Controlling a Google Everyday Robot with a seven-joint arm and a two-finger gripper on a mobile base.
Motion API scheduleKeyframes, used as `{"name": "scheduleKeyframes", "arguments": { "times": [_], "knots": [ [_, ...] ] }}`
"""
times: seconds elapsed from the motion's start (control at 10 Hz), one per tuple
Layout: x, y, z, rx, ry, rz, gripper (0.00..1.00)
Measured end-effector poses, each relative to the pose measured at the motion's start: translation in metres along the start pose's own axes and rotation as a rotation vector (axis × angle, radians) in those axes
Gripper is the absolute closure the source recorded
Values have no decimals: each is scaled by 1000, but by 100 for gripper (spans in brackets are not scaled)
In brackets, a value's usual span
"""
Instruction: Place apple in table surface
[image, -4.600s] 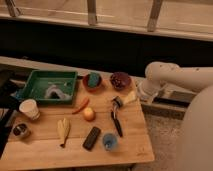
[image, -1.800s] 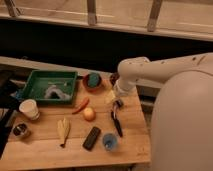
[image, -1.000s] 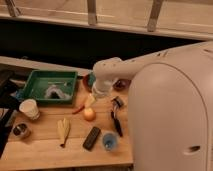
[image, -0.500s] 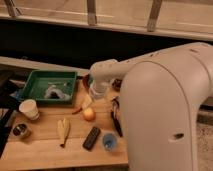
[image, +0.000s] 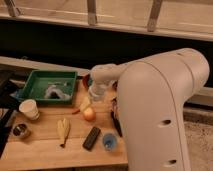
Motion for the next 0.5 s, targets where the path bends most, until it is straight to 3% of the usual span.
{"name": "scheduleKeyframes", "arguments": {
  "times": [0.2, 0.5],
  "knots": [
    [2, -1, 13, -71, -39, -11, 20],
    [1, 2, 23, -122, -79, -29, 20]
  ]
}}
